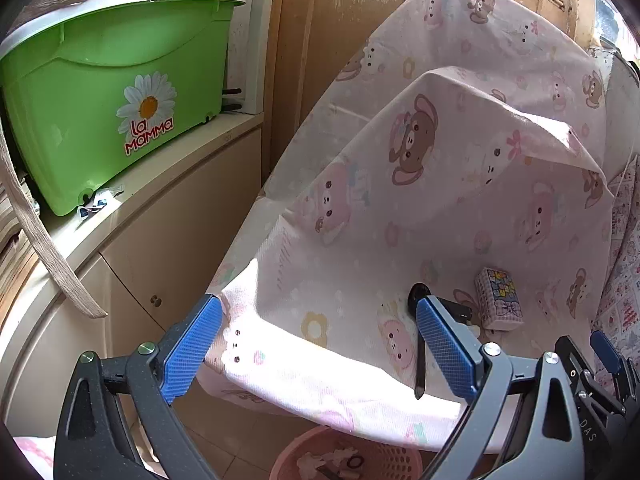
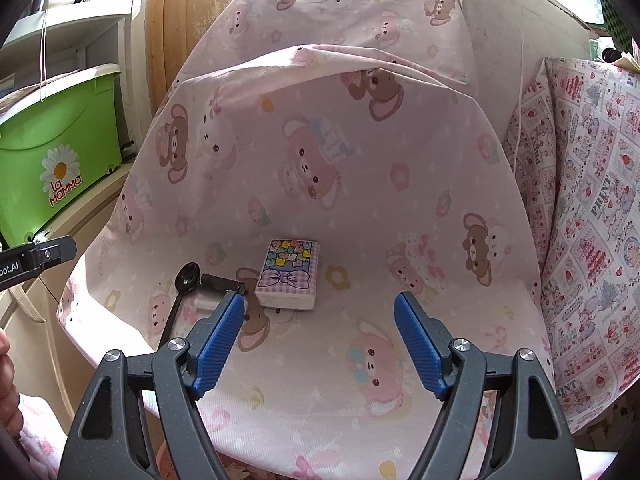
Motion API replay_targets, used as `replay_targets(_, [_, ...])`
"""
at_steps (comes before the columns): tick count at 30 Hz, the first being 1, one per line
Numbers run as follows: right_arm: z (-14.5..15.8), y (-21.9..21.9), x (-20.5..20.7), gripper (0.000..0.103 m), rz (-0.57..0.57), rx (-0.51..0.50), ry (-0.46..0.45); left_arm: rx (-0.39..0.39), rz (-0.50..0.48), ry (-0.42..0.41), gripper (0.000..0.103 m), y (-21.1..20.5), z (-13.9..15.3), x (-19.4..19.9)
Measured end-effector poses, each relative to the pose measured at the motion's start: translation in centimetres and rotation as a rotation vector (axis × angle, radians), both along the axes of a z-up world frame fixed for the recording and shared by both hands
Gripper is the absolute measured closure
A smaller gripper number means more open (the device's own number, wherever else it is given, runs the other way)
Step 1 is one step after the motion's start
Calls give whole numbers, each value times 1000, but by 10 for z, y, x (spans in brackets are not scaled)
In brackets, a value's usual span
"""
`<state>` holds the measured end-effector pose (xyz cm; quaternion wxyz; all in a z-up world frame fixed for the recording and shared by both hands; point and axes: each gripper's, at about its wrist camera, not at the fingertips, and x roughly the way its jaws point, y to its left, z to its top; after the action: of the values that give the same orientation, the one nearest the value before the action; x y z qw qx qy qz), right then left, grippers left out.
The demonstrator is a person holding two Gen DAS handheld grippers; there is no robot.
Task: Collect trash
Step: 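Grasp the black spoon handle with the left gripper while the right grasps the pink tissue packet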
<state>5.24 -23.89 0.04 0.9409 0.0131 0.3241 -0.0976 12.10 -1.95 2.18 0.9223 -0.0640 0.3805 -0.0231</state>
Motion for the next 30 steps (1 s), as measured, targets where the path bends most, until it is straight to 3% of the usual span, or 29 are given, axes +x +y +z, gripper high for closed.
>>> replay_targets(4, [-3, -6, 6, 24, -7, 50, 23, 10, -25, 26, 8, -6, -5, 3])
replay_targets(6, [-7, -9, 8, 24, -9, 81, 41, 2, -72, 57, 16, -12, -11, 6])
replay_targets(8, [-11, -9, 12, 24, -3, 96, 64, 7, -155, 104, 36, -24, -19, 8])
replay_targets(13, [-16, -5, 17, 24, -4, 69, 80, 45, -263, 140, 46, -56, -32, 7])
replay_targets(16, [-18, -9, 20, 24, -1, 115, 99, 46, -315, 181, 51, -72, -43, 9])
replay_targets(19, [-22, -14, 21, 24, 5, 160, 123, 69, -329, 205, 52, -83, -53, 13])
replay_targets(23, [-20, -16, 21, 24, -10, 146, 117, 118, -314, 220, 68, -93, -64, 16])
replay_targets(30, [-21, -13, 20, 24, -6, 115, 121, 149, -340, 215, 69, -105, -73, 16])
